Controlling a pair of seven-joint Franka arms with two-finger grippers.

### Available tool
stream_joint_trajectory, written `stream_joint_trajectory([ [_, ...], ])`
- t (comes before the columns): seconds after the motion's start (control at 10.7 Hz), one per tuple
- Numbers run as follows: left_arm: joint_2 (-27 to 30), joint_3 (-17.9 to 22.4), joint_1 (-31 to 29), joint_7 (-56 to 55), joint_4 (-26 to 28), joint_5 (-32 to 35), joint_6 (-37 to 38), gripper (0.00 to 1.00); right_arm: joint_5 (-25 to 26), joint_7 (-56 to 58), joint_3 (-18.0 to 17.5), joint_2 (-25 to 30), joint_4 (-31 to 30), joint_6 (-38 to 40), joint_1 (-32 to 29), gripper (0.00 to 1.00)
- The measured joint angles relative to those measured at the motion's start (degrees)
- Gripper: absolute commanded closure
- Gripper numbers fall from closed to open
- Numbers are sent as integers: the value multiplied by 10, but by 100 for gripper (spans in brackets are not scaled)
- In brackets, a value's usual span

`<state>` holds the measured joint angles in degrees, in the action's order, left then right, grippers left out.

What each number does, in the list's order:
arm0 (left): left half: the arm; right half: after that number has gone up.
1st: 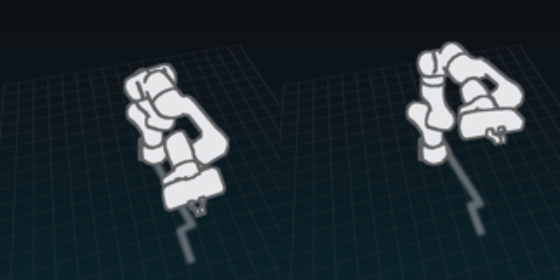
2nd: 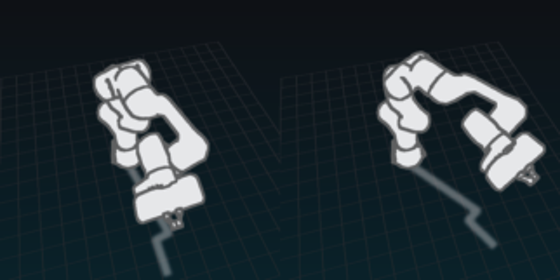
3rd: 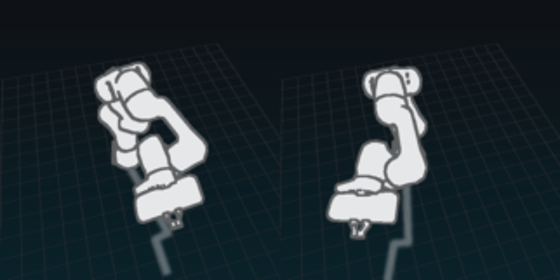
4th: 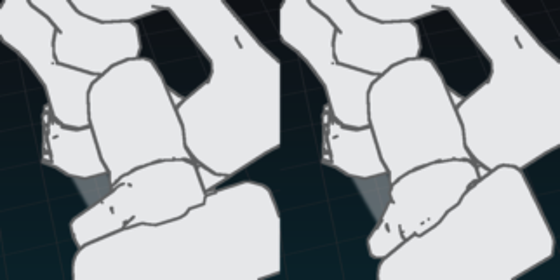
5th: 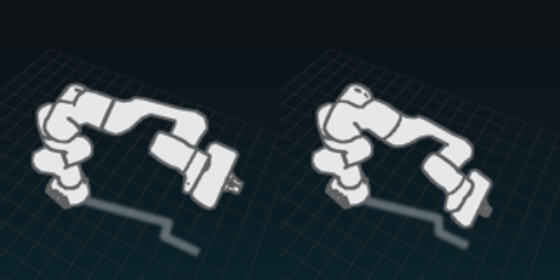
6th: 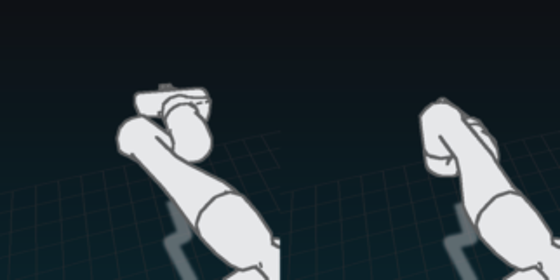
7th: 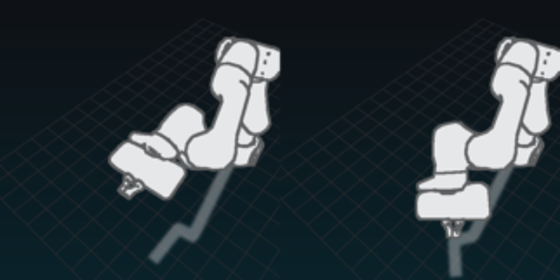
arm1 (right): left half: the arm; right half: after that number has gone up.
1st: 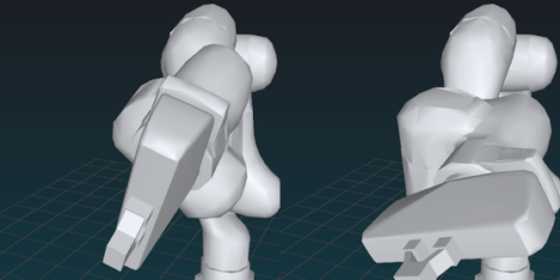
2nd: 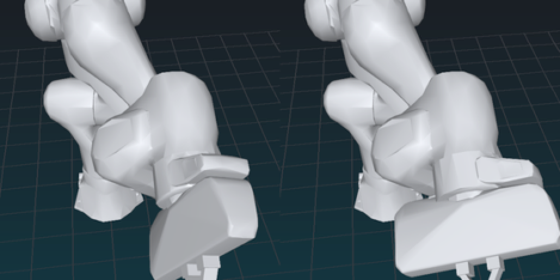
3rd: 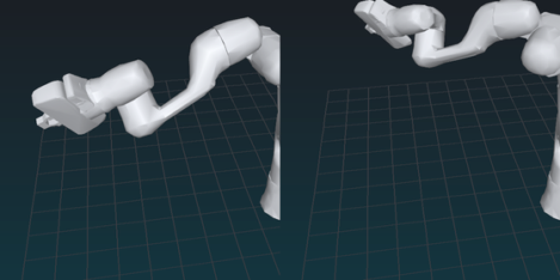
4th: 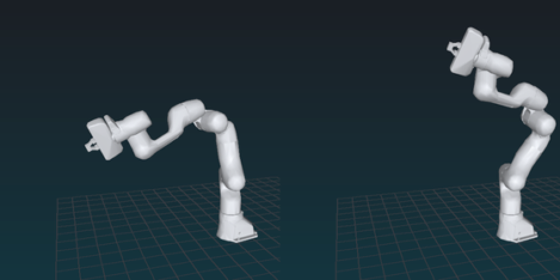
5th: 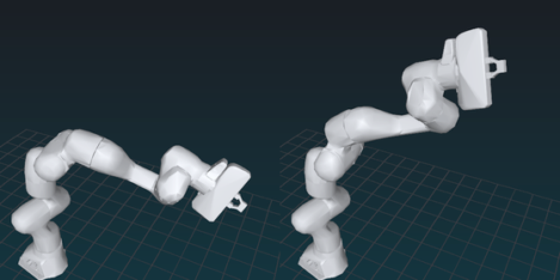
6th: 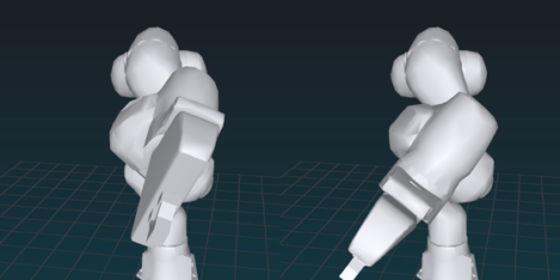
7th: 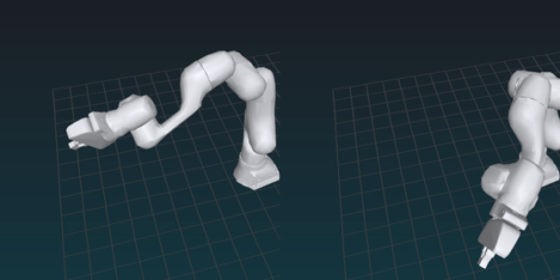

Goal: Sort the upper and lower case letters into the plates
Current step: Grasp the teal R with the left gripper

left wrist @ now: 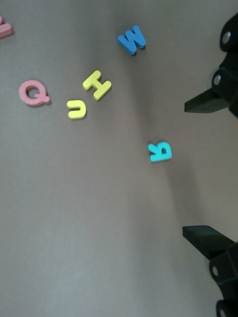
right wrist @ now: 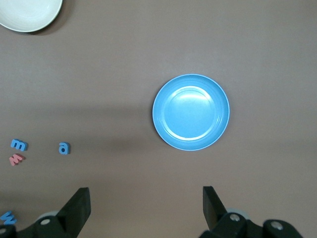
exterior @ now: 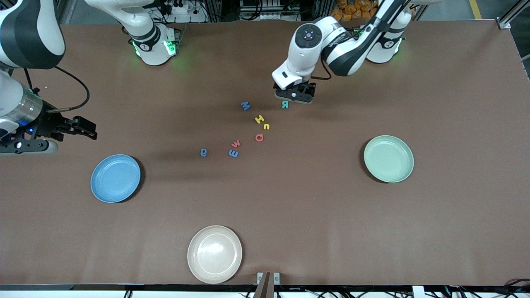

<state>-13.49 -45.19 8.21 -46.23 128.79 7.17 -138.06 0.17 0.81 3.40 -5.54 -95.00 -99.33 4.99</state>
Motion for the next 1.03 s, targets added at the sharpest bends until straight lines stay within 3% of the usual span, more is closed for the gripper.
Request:
stream_joint_trajectory([
  [0.47, -114, 0, 30, -243, 0, 209, -39, 0, 0, 0, 1, 0, -1, 0, 1, 0],
  [0.56, -131, 0, 34, -275, -2, 232, -41, 0, 0, 0, 1, 0, -1, 0, 1, 0],
  [1.03, -188, 3, 40, -345, -19, 279, -41, 20, -1, 0, 1, -16, -3, -2, 2, 0],
])
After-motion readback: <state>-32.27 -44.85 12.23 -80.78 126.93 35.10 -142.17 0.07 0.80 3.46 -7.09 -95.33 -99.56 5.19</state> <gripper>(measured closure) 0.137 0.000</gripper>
